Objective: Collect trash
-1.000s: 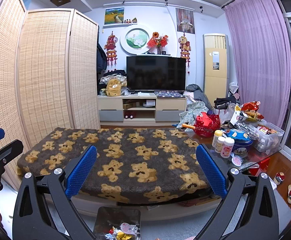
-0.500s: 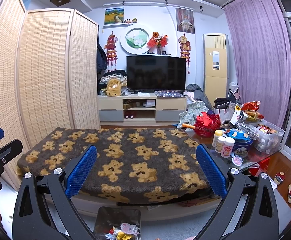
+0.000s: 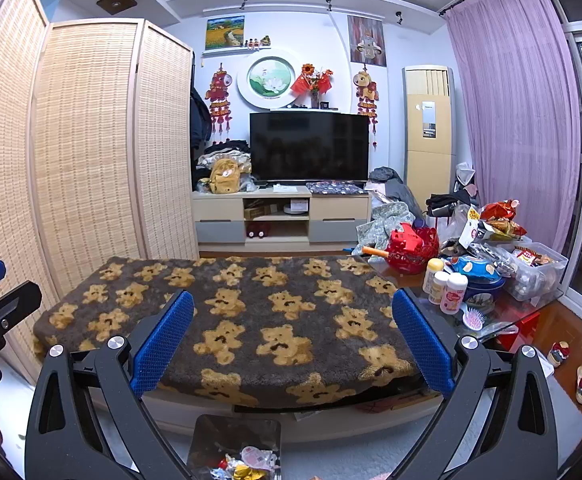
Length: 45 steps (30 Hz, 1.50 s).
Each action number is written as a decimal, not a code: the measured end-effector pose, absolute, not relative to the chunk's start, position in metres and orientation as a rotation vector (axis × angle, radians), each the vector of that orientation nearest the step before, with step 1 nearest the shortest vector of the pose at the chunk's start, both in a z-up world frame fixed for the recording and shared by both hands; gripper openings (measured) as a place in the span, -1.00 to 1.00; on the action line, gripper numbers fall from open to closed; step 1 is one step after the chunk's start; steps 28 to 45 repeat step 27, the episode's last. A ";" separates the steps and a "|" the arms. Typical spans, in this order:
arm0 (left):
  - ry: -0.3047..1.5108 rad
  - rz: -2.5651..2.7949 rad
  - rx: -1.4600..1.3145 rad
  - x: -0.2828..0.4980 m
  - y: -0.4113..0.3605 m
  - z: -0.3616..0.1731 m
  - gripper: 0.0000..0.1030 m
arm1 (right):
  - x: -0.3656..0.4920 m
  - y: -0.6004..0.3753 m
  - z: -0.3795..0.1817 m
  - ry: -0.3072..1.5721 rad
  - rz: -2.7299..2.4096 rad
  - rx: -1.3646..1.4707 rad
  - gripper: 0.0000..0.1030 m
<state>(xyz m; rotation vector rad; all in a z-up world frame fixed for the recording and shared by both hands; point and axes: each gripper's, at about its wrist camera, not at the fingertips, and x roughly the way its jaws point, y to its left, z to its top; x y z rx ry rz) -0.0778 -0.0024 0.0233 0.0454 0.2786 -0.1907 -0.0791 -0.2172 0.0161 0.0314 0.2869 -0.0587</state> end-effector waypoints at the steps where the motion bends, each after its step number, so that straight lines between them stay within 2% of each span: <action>1: 0.281 -0.194 0.044 -0.077 -0.002 0.023 0.84 | -0.079 -0.217 0.016 0.288 -0.060 0.031 0.94; 45: 0.275 -0.183 0.025 -0.078 -0.001 0.022 0.84 | -0.078 -0.218 0.013 0.297 -0.063 0.038 0.94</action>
